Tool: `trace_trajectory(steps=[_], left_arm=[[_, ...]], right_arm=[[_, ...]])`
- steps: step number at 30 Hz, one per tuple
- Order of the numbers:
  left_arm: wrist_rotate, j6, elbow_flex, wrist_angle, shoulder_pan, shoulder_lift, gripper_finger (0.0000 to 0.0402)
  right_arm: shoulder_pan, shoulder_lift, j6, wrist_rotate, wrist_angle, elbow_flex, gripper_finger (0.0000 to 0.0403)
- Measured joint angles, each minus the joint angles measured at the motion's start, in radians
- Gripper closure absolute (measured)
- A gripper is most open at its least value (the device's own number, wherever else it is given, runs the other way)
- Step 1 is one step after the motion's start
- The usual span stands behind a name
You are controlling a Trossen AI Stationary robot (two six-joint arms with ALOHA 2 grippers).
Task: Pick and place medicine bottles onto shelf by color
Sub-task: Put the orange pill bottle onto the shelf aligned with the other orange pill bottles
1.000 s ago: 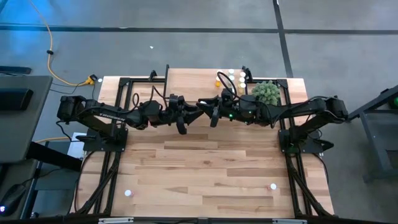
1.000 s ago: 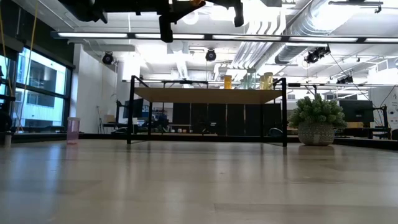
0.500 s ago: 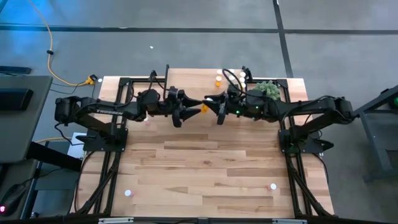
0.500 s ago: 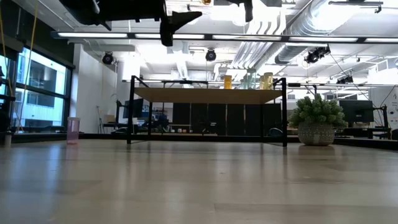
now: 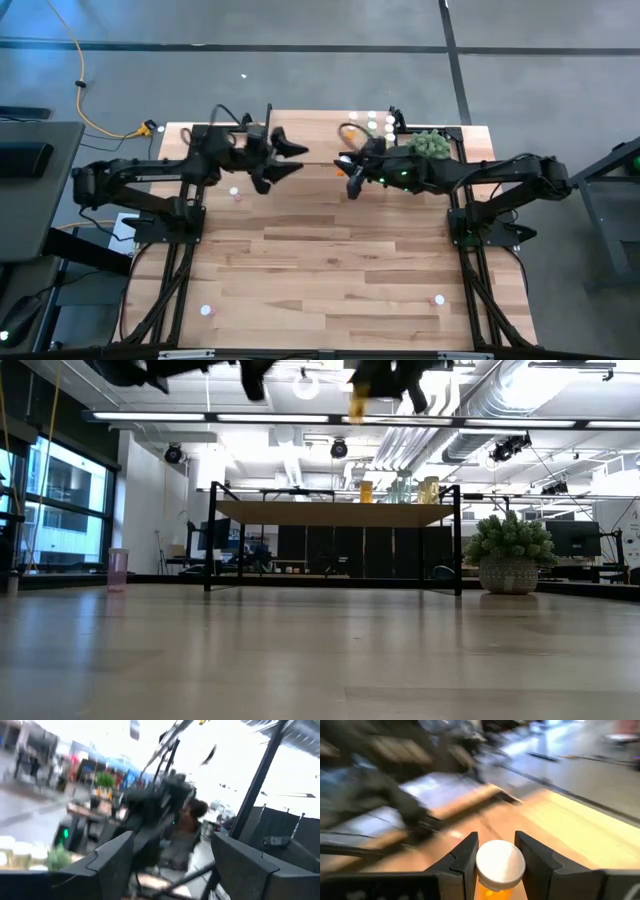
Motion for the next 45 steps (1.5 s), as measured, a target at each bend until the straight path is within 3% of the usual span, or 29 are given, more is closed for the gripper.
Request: trace_trajectory(steps=[6,12,21,45], left_arm=[[-0.079,0.109,0.0,-0.071,0.0,-0.135,0.0147],[-0.17,0.145,0.0,-0.127,-0.006,-0.194,0.0147],[-0.177,0.143,0.0,-0.14,-0.006,-0.197,0.0147],[-0.177,0.138,0.0,-0.146,-0.006,-0.197,0.0147]], right_arm=[[-0.009,0.116,-0.046,0.329,0.025,0.0,0.0295],[-0.056,0.228,0.064,0.447,0.025,0.0,0.0295],[-0.112,0.299,0.095,0.469,0.05,0.0,0.0295],[-0.131,0.311,0.035,0.473,0.069,0.0,0.0295]])
